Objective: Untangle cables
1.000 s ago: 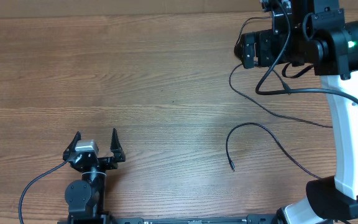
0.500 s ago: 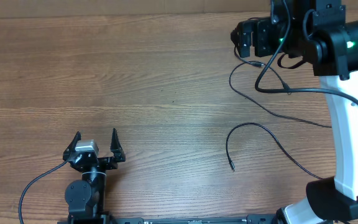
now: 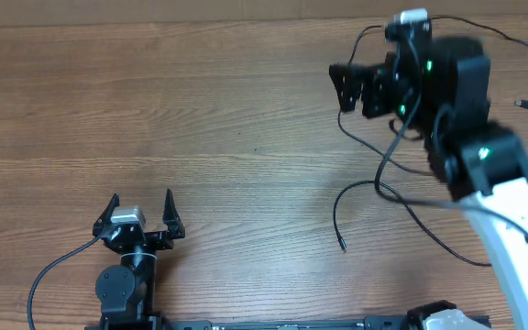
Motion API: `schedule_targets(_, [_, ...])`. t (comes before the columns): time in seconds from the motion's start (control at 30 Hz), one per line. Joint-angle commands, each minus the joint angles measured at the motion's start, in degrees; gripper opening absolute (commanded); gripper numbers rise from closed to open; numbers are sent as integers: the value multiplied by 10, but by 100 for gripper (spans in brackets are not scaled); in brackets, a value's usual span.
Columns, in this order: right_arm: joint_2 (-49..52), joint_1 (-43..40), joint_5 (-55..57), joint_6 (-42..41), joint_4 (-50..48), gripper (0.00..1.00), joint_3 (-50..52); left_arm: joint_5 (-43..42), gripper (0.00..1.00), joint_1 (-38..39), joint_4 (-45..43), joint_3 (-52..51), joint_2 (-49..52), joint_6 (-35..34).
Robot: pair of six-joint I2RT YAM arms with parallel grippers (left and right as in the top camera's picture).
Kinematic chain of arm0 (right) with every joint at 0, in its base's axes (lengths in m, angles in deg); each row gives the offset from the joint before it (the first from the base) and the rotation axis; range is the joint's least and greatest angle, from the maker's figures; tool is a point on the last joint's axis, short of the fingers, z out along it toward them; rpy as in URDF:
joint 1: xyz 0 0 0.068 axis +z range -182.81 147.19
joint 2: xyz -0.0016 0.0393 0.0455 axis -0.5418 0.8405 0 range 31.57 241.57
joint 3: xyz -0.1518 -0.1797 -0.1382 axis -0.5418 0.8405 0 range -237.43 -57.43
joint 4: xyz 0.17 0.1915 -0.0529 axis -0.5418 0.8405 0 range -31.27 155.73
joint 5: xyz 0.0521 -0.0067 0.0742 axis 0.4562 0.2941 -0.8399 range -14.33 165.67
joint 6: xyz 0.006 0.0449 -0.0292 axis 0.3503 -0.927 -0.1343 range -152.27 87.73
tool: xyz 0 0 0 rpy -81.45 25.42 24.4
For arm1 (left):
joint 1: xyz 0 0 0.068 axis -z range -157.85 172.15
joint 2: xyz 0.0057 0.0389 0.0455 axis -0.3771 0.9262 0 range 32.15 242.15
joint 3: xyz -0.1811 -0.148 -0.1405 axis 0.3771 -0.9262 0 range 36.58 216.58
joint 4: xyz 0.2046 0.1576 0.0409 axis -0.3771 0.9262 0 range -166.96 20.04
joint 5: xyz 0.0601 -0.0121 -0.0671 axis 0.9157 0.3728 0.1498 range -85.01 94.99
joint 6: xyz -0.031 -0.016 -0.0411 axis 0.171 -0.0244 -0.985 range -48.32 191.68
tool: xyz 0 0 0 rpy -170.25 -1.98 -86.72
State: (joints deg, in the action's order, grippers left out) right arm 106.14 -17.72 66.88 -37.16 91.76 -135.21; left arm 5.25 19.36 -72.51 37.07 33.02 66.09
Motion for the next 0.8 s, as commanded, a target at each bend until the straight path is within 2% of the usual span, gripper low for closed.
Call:
schedule_targets(0.0, [-51,1,-3,-12,-80,100,118,0,100,-6,0,-2,-6,-2])
schedule_targets(0.17, [-110,-1,-3,-13,-247,100,280,0,100,-6,0,-2,-6,-2])
schedule_targets(0.43, [-228,-37,-3,-14,-435,100,496,0,100,-6,0,-2,-7,-2])
schedule_targets(0.77, [-406,-104,-5,-14,-481,100,645,0,100,-6,0,-2,-6,-2])
